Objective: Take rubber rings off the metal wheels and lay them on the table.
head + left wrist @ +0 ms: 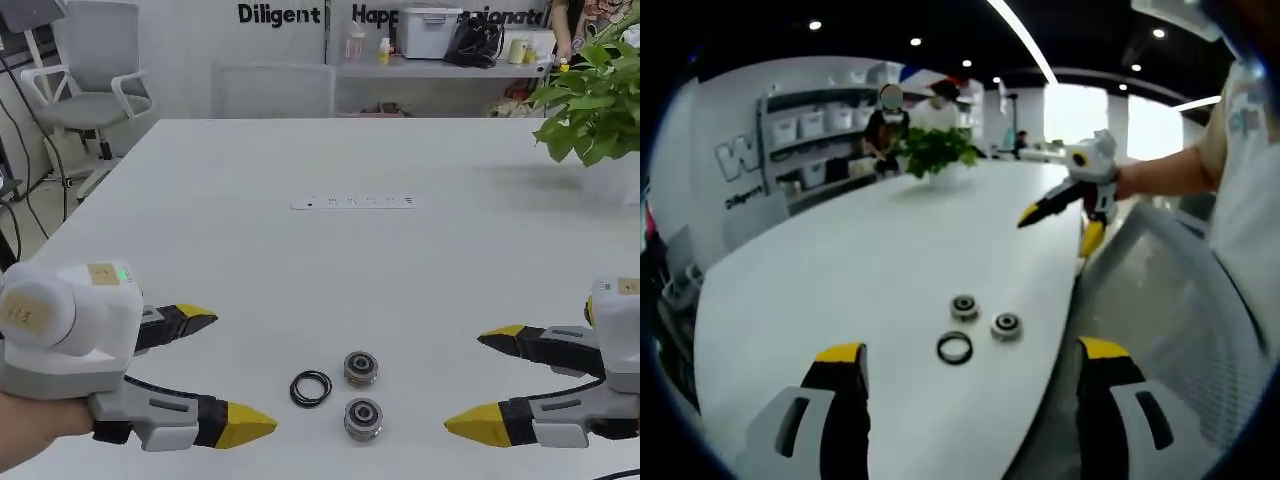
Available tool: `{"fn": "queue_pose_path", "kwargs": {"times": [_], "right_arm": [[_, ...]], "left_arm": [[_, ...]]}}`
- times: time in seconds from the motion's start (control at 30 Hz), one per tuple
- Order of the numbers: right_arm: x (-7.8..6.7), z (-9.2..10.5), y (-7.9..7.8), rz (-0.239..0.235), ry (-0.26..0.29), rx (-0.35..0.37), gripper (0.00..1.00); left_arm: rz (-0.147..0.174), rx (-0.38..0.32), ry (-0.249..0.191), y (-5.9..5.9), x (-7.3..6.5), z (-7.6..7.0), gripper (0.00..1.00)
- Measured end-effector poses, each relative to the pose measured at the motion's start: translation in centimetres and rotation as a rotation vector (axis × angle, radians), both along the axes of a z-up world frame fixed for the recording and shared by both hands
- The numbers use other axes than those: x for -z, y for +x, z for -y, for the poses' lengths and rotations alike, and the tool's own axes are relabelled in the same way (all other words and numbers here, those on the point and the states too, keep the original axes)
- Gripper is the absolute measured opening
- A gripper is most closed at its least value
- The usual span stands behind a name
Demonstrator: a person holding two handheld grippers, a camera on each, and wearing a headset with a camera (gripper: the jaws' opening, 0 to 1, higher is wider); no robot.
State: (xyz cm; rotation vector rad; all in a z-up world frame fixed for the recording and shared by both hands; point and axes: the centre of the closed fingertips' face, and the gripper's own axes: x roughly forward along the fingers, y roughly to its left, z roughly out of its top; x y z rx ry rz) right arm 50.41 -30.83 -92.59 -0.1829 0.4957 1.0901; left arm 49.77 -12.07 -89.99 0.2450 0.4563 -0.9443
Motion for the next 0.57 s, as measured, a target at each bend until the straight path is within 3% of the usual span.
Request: {"fn": "queue_pose_path", "kwargs": {"times": [0.13,0.57], "right_arm": [[0.3,0.1,-0.3,0.001,-0.003,0.002,0.78],[1.1,0.5,-0.5,-0.013,-0.021,0.004,0.78]], "left_arm": [[0.002,-0.003,-0.004,-0.2,-0.1,-0.1,0.86],[-0.034,-0.036,-0.019,-0.6,1.0,-1.1,0.86]]}}
